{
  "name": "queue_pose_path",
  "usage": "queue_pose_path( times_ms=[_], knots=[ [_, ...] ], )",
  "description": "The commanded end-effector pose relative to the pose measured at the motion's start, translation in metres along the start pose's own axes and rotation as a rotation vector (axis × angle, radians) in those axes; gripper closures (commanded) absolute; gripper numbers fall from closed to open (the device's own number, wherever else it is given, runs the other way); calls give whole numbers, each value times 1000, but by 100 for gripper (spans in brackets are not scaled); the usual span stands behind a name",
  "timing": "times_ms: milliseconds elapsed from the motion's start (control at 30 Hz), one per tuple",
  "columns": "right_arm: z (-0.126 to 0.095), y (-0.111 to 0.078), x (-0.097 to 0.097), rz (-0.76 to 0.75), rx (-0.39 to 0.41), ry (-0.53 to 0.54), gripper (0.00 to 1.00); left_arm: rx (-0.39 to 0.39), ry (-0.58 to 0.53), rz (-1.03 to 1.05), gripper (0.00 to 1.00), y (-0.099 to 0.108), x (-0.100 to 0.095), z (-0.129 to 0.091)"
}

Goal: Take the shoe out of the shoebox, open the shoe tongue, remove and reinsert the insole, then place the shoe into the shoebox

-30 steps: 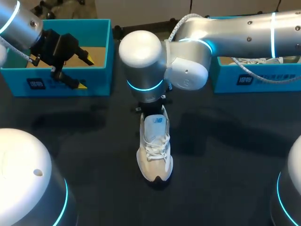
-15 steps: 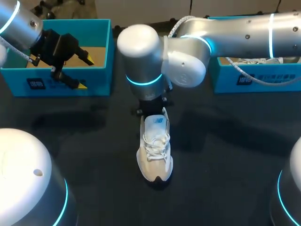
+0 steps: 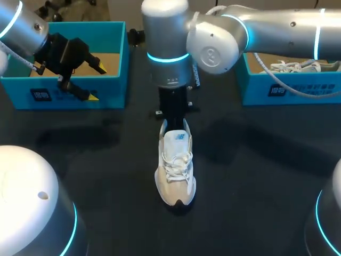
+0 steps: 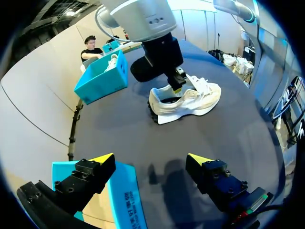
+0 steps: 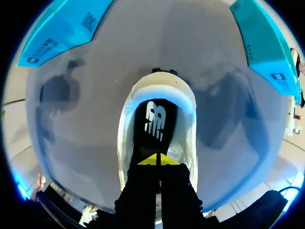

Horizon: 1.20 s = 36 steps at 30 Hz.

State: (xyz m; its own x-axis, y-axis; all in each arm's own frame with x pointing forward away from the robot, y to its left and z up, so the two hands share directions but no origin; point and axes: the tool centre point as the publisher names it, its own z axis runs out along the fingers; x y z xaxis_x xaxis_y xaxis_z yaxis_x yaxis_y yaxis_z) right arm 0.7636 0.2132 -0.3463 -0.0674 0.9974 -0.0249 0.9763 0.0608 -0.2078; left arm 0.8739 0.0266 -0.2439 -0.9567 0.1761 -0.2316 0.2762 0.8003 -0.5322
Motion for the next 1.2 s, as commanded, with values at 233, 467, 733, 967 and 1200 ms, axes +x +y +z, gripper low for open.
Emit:
queue_pose_path(
  times_ms=[233,467,733,967,1200],
  knots=[
    [5,-6,5,27,57,28,100,-4,0,0,0,0,1,-1],
    [2,-12,8,40,53,49,0,-4,0,0,0,0,1,-1],
    [10,-7,13,28,44,69,0,-4,0,0,0,0,1,-1],
    [16,-4,10,24,42,77,0,-4,0,0,0,0,1,-1],
    [13,-5,10,26,36,77,0,-4,0,0,0,0,1,-1]
  ],
)
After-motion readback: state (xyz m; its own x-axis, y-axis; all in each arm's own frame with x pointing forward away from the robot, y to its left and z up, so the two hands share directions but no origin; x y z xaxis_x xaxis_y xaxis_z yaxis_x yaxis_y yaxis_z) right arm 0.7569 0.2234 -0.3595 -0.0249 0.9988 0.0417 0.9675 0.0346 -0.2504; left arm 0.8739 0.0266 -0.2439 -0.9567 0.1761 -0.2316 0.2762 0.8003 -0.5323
